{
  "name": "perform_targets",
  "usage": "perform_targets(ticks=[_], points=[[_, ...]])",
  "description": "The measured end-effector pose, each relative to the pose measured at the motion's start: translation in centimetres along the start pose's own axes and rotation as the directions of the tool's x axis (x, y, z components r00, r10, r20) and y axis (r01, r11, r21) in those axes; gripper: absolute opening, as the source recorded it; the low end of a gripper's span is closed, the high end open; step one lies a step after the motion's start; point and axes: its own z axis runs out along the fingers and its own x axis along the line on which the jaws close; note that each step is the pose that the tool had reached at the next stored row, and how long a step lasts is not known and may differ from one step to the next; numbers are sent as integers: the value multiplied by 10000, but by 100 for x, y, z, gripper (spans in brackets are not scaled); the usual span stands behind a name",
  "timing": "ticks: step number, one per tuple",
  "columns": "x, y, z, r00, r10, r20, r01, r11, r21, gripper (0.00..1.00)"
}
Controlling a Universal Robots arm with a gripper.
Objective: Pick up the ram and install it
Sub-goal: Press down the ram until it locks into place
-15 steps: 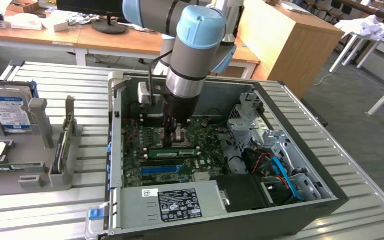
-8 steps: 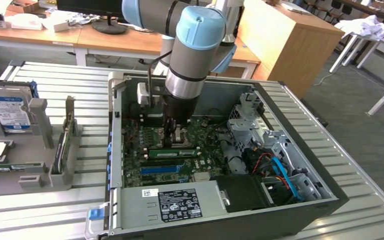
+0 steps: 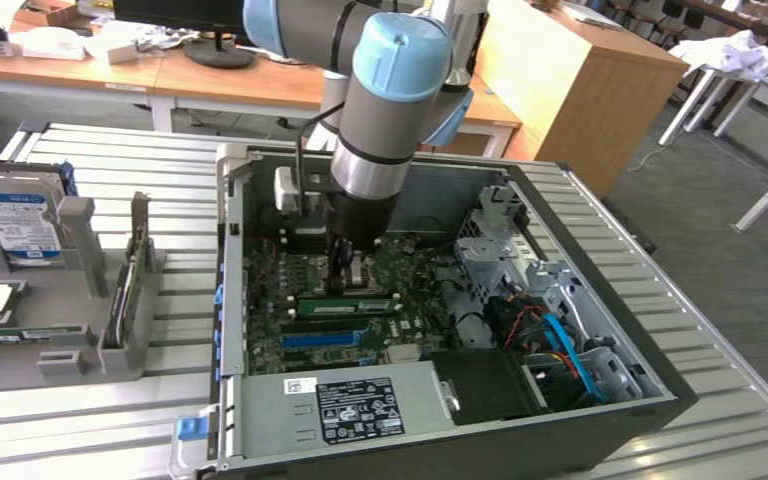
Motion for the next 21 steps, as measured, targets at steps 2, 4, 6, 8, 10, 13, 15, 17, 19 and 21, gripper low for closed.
perform_targets(ticks=[2, 4, 6, 8, 10, 13, 15, 17, 19, 21], points=[[9, 0, 0, 10000, 1, 0, -1, 10000, 0, 11], [9, 1, 0, 10000, 2, 0, -2, 10000, 0, 11], [10, 0, 0, 10000, 1, 0, -1, 10000, 0, 11], [11, 0, 2, 10000, 1, 1, -1, 10000, 0, 11], [14, 0, 10, 10000, 1, -1, -1, 10000, -1, 11], [19, -1, 24, 10000, 1, 0, -1, 10000, 0, 11], [21, -1, 27, 10000, 1, -1, -1, 10000, 0, 11], [21, -1, 27, 10000, 1, -1, -1, 10000, -1, 11], [21, -1, 27, 10000, 1, 0, -1, 10000, 0, 11], [21, -1, 30, 10000, 0, 1, 0, 10000, 0, 11]])
